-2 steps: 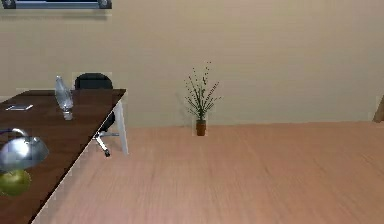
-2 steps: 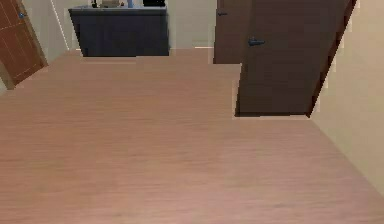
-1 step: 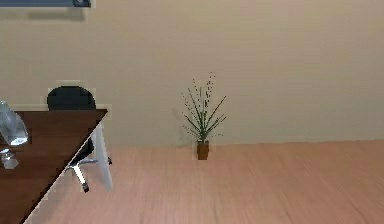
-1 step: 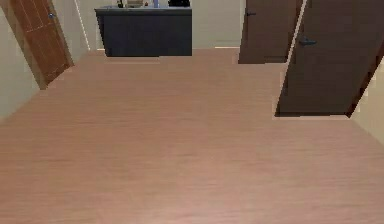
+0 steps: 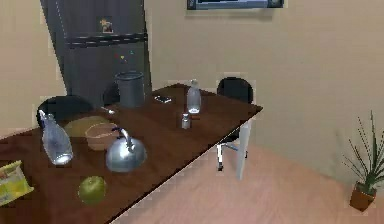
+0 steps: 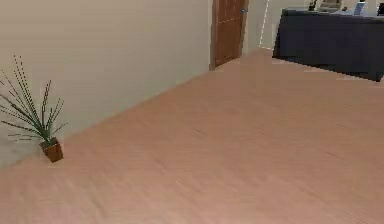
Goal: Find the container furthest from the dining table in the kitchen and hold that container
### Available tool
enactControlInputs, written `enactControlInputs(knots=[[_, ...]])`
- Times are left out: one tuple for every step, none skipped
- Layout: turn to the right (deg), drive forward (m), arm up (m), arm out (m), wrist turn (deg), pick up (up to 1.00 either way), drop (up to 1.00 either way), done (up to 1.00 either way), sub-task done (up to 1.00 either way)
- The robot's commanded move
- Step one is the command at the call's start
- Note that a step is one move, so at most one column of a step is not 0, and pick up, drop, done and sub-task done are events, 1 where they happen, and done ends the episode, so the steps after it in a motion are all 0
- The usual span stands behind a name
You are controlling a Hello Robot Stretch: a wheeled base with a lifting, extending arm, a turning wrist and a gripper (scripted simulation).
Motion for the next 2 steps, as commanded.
enactControlInputs(knots=[[45.0, 0.00, 0.00, 0.00, 0.0, 0.00, 0.00, 0.00, 0.00], [45.0, 0.00, 0.00, 0.00, 0.0, 0.00, 0.00, 0.00, 0.00]])
